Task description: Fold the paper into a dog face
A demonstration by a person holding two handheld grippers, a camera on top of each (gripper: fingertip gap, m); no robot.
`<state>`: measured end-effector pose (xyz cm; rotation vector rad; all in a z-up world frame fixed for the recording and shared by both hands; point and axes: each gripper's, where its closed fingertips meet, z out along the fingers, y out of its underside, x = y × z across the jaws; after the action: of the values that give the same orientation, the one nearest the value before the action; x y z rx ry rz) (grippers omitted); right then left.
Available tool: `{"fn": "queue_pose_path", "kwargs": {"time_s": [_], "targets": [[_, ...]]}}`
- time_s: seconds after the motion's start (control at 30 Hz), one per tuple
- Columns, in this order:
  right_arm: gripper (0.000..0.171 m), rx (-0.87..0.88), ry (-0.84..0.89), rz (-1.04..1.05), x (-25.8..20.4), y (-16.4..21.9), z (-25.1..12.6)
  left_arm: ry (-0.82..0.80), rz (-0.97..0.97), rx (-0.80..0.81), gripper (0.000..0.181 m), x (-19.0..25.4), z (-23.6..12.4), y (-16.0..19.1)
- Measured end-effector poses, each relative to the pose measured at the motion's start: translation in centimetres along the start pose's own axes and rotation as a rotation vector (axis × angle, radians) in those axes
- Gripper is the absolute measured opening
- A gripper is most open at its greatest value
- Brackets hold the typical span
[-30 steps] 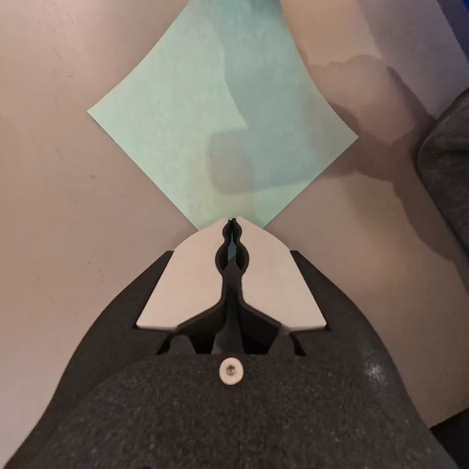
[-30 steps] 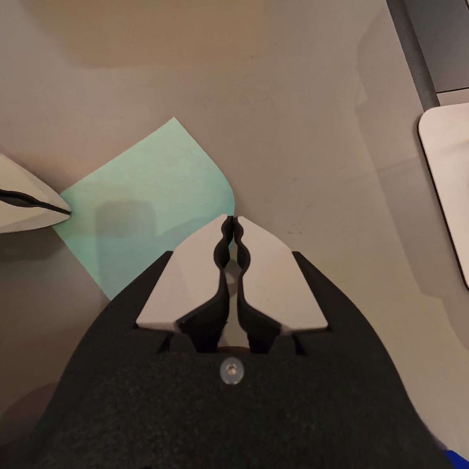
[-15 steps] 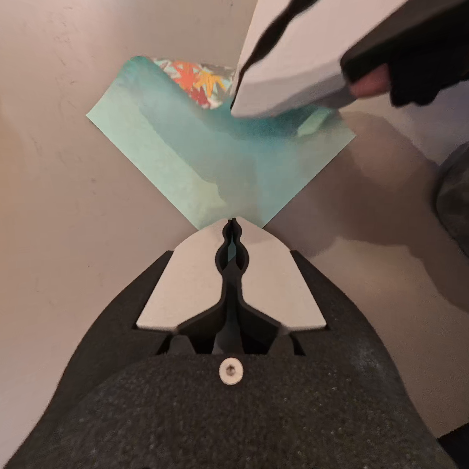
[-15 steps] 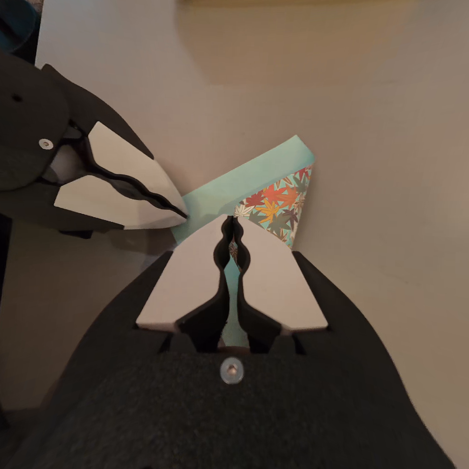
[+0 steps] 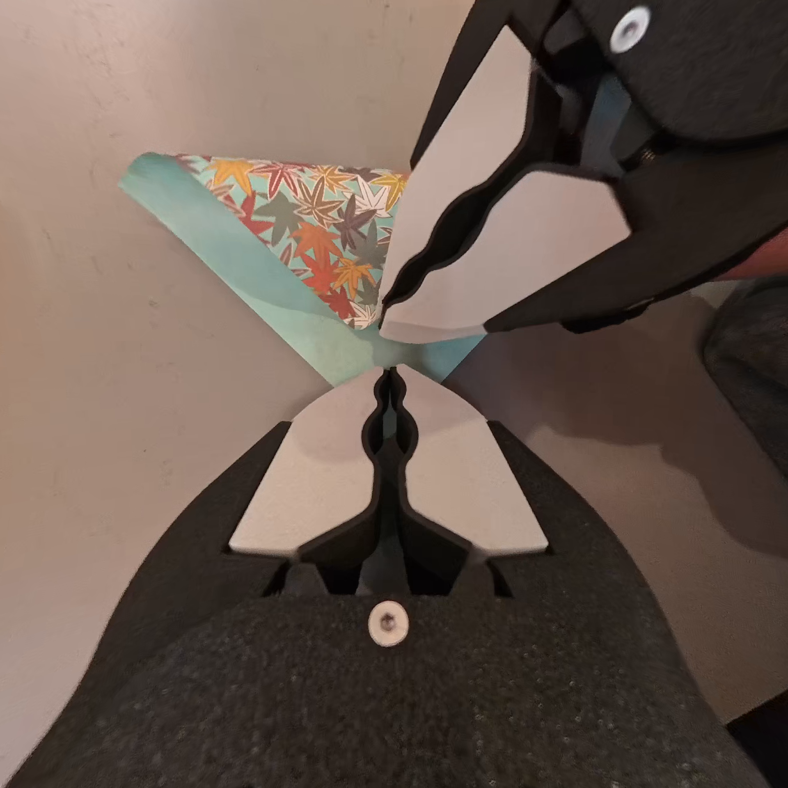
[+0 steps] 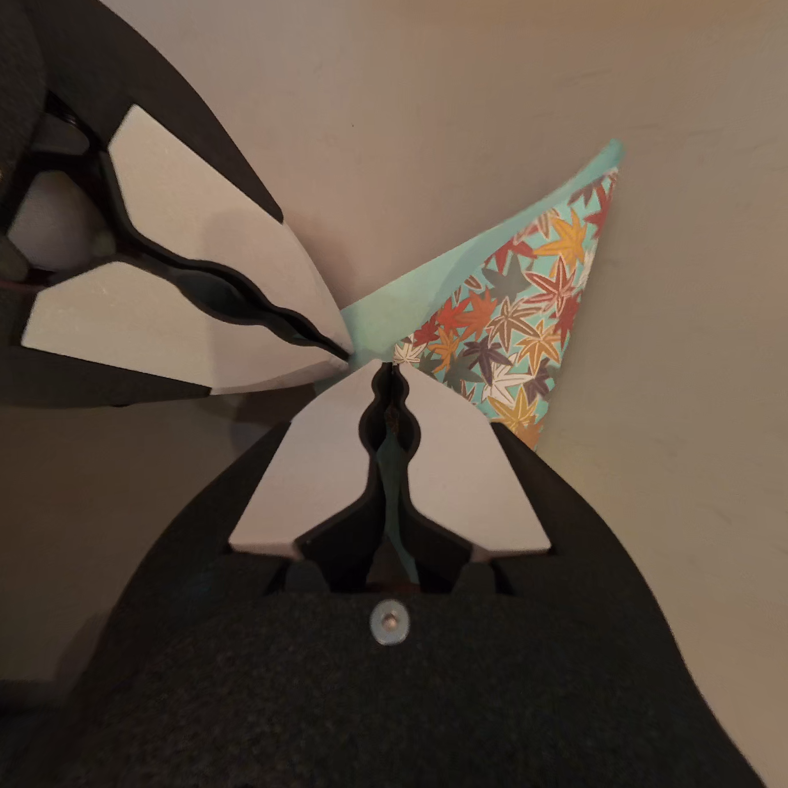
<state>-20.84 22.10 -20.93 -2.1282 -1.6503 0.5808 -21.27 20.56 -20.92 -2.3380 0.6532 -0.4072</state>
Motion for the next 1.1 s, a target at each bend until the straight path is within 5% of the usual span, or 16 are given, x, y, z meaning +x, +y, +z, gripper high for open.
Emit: {"fn": "queue_pose_path", "kwargs": {"time_s": [0.17, 0.83, 1.1], "targets": [[0.0, -0.005, 0.006, -0.003, 0.1, 0.0, 0.0, 0.102, -0.037, -0.028, 0.008, 0.7, -1.0, 0.7], [0.0, -0.017, -0.055, -0.017, -1.6, 0.0, 0.2, 0.017, 0.066, -0.006, 0.0, 0.1, -0.6, 0.8], [0.0, -0.023, -0.035, -0.03, -1.8, 0.0, 0.2, 0.111, 0.043, 0.017, 0.0, 0.4, -1.7, 0.2]]}}
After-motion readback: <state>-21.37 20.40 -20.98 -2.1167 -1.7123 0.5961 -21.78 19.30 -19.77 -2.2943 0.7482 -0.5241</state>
